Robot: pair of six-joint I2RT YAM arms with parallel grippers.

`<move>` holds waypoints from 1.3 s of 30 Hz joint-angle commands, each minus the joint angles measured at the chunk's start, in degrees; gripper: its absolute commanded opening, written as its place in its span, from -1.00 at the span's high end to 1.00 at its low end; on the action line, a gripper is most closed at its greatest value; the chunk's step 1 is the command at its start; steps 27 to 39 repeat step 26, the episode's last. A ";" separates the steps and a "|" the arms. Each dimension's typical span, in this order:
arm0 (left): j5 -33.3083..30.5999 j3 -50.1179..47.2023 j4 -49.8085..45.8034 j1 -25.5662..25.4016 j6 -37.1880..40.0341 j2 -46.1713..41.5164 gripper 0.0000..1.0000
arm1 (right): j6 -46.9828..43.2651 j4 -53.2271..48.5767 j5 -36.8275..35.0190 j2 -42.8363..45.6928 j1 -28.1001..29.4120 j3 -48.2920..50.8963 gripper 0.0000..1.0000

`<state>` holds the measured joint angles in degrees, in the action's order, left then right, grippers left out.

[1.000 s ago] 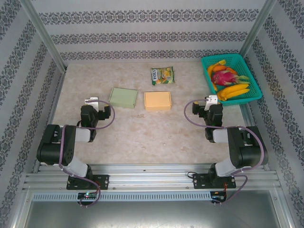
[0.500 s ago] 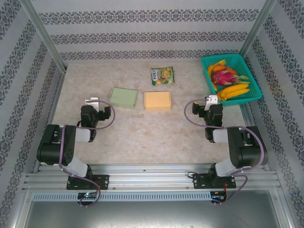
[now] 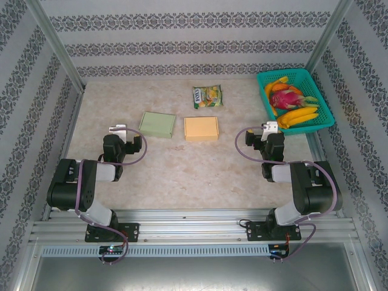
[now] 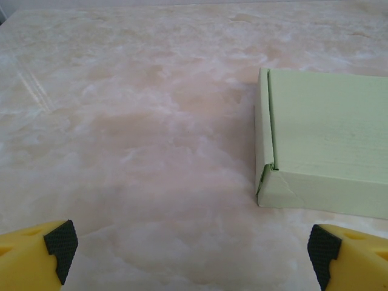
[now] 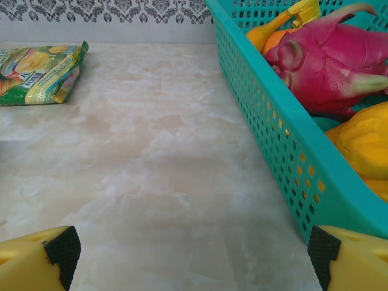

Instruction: Fold the paper box

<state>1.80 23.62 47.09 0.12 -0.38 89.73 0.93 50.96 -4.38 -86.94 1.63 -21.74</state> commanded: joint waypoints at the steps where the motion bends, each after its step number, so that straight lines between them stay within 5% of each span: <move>1: 1.10 0.62 -0.54 0.23 0.38 -0.21 -0.99 | 0.67 0.28 0.69 0.53 -0.13 -0.21 -0.95; 39: 1.12 0.71 -0.68 0.28 0.38 -0.16 -0.99 | 0.65 0.28 0.71 0.53 -0.13 -0.24 -0.95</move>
